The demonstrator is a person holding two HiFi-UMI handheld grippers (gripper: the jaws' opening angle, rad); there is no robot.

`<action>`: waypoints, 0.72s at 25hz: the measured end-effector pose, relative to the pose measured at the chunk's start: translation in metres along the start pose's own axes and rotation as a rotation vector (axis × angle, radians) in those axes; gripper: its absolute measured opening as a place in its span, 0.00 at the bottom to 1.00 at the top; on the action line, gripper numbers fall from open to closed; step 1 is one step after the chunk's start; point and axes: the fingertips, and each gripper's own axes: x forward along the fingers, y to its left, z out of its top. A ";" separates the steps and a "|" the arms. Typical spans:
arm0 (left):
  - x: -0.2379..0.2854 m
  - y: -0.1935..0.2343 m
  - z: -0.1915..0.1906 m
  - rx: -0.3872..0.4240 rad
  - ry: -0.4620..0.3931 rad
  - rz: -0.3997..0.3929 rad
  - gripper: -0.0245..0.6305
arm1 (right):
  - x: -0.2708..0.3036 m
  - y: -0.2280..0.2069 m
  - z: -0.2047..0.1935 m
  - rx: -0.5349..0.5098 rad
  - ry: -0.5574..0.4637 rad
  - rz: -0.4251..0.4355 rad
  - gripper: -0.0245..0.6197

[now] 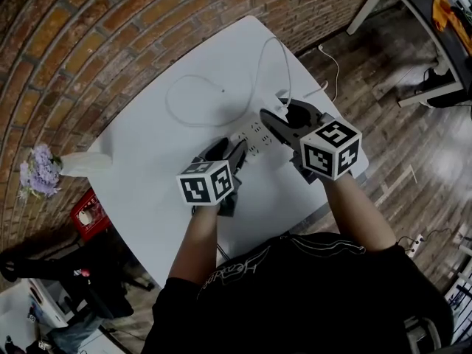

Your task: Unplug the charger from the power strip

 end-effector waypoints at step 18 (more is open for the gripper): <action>-0.156 -0.132 0.026 0.056 -0.292 -0.241 0.07 | -0.126 0.104 0.001 0.009 -0.100 0.182 0.22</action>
